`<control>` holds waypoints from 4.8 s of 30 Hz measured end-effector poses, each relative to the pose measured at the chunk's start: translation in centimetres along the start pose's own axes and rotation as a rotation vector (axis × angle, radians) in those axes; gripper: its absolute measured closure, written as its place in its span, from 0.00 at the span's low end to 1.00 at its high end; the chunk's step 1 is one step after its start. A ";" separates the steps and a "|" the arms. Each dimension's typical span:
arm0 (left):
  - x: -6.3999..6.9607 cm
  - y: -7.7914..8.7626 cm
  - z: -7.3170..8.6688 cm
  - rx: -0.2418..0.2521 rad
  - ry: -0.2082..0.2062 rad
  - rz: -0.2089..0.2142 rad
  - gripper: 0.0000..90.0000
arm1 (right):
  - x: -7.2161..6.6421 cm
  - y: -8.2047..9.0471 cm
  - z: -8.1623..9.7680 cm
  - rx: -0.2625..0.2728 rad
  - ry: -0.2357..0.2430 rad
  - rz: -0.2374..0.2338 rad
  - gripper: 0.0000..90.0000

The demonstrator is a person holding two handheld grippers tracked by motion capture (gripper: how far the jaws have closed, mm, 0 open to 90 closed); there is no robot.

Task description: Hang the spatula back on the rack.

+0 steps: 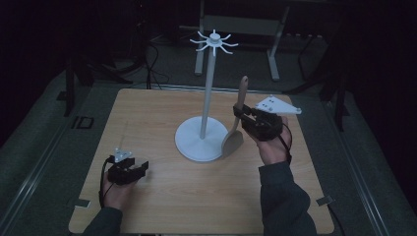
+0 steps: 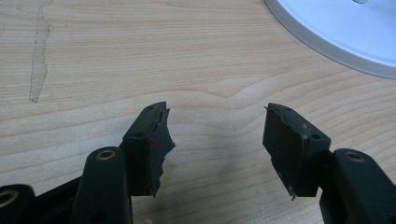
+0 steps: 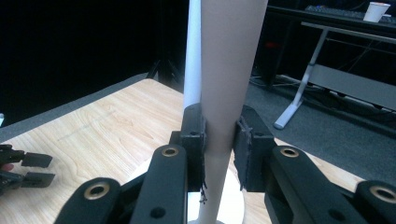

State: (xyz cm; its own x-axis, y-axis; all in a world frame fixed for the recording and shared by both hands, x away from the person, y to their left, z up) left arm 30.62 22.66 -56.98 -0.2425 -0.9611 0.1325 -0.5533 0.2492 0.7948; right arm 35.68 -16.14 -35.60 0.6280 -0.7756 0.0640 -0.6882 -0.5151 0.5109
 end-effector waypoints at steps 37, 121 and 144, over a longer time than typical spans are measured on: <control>0.0 0.0 0.0 0.001 0.002 -0.001 0.45 | 0.5 -1.1 -2.6 -0.001 0.022 -0.002 0.83; 0.0 0.0 -0.1 0.005 -0.001 0.004 0.45 | 0.6 -4.6 -7.3 -0.054 -0.004 -0.068 0.83; 0.1 -0.1 -0.1 0.003 -0.002 0.004 0.45 | 0.9 -4.1 -6.2 -0.031 -0.005 -0.034 0.50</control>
State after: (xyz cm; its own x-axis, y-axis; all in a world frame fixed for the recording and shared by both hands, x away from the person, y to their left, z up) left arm 30.71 22.58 -56.98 -0.2460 -0.9599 0.1343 -0.5550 0.2531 0.7924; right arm 41.34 -12.48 -32.30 0.6494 -0.7593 0.0421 -0.6548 -0.5301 0.5388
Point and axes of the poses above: each handheld gripper's, and its own axes: y roughly backward along the jaws, z roughly out of its underside, x roughly to its right, the point moved 2 cm from there along -y, roughly forward along the jaws, and after that the axes turned 12 degrees about -x, right-handed, at the moved point
